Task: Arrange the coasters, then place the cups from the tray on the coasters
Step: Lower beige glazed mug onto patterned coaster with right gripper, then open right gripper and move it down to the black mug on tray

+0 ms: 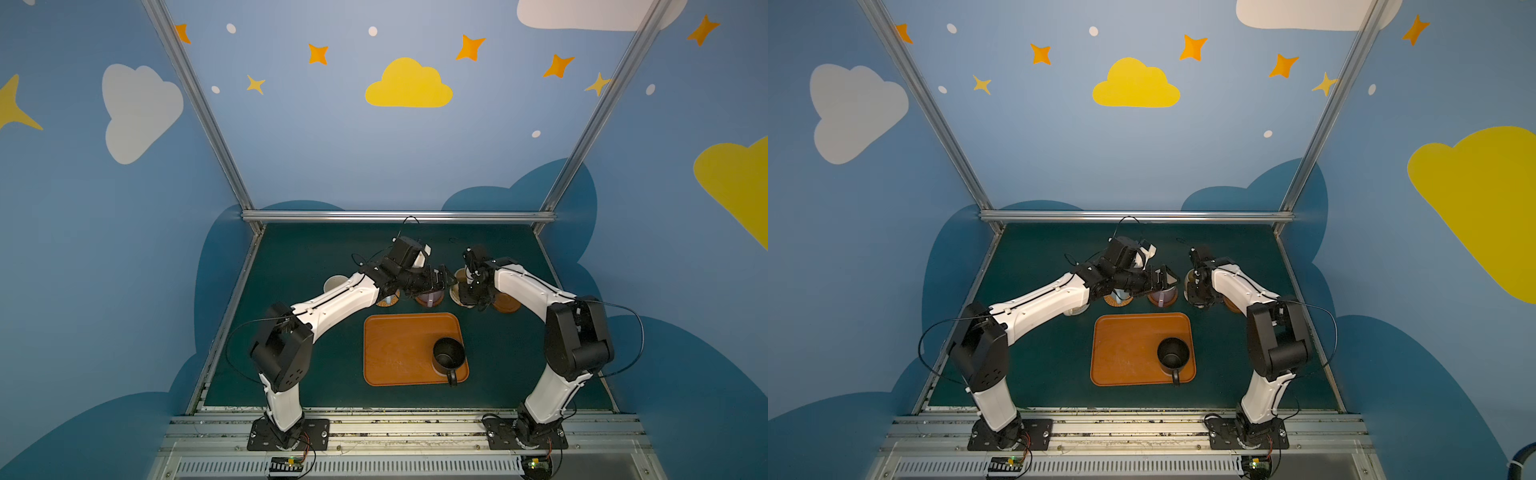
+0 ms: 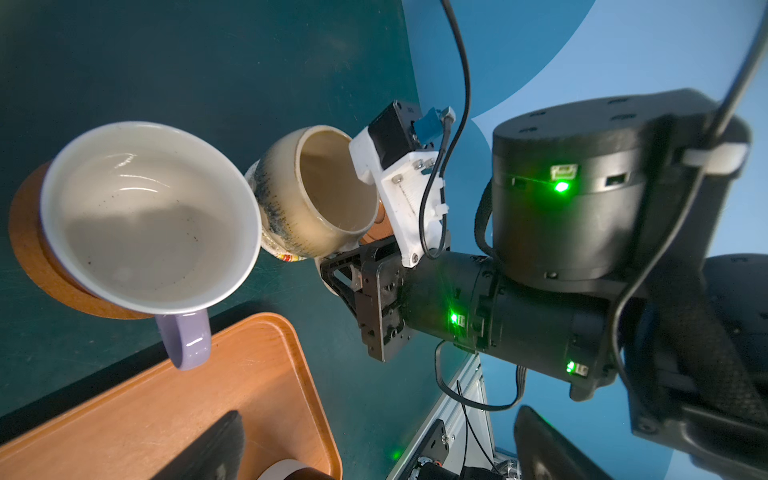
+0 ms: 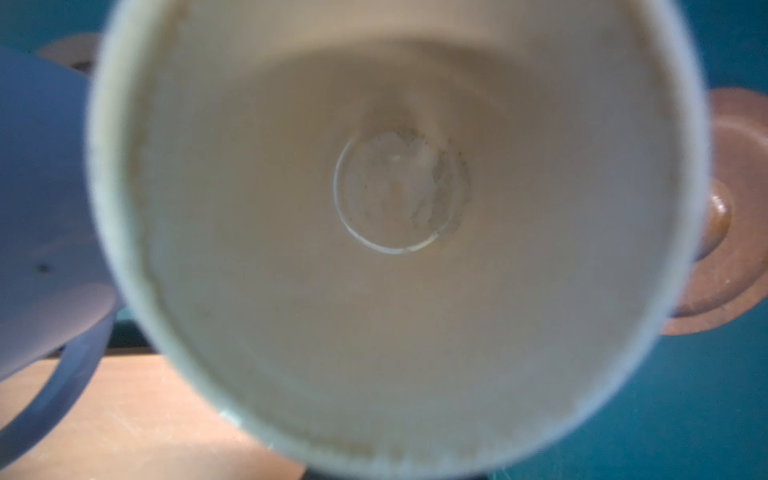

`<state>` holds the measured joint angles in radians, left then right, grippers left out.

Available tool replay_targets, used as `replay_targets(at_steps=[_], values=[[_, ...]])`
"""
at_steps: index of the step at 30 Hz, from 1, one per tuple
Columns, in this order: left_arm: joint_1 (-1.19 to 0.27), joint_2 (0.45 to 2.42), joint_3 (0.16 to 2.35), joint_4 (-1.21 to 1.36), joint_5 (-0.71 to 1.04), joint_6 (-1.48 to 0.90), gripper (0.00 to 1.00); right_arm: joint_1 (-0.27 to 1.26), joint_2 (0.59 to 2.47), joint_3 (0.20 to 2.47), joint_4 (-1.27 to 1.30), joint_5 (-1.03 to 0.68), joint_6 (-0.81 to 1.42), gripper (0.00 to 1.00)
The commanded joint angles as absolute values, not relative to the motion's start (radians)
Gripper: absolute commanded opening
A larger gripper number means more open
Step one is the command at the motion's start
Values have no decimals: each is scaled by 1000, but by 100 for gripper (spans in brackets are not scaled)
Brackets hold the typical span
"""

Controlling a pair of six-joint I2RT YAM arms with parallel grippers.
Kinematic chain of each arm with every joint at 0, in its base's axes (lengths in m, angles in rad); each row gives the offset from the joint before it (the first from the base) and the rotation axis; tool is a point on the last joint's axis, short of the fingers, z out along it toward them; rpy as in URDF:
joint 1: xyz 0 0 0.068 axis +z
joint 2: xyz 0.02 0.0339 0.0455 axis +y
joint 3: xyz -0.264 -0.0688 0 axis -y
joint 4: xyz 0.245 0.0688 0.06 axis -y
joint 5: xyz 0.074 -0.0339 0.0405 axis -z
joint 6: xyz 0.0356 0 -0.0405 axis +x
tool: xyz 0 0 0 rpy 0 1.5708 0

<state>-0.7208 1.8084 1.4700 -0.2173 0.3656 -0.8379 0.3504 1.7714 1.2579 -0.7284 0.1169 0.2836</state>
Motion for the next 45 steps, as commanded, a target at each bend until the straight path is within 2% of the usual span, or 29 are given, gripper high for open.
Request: replay_targets(at_steps=[1, 4, 10, 16, 22, 26, 28, 30, 31, 32, 38, 39, 40, 45], values=[[-720, 1796, 1454, -201, 359, -831, 100, 355, 1756, 1228, -731, 142, 293, 0], [-720, 1797, 1454, -201, 356, -837, 100, 354, 1749, 1221, -735, 143, 295, 0], [-721, 1788, 1444, -194, 350, -836, 100, 355, 1766, 1253, -774, 158, 287, 22], [-720, 1771, 1428, -192, 332, -834, 100, 354, 1734, 1237, -764, 179, 293, 25], [-718, 1761, 1425, -196, 328, -828, 100, 355, 1725, 1229, -762, 149, 297, 38], [-719, 1736, 1418, -212, 300, -804, 100, 354, 1703, 1223, -780, 111, 317, 41], [-719, 1720, 1418, -231, 279, -772, 100, 354, 1676, 1214, -784, 97, 326, 42], [-720, 1704, 1422, -271, 251, -727, 100, 354, 1631, 1196, -779, 69, 343, 49], [-717, 1697, 1418, -280, 249, -718, 100, 356, 1616, 1191, -782, 48, 347, 57], [-710, 1690, 1404, -280, 255, -716, 100, 360, 1595, 1189, -792, 49, 356, 59], [-666, 1629, 1322, -240, 376, -682, 100, 368, 1464, 1158, -850, 49, 369, 61], [-665, 1623, 1330, -270, 387, -646, 100, 367, 1438, 1147, -854, 17, 369, 80], [-664, 1617, 1337, -303, 392, -613, 100, 370, 1419, 1137, -858, -5, 377, 93], [-639, 1554, 1298, -386, 434, -527, 100, 418, 1283, 1066, -877, -43, 399, 94]])
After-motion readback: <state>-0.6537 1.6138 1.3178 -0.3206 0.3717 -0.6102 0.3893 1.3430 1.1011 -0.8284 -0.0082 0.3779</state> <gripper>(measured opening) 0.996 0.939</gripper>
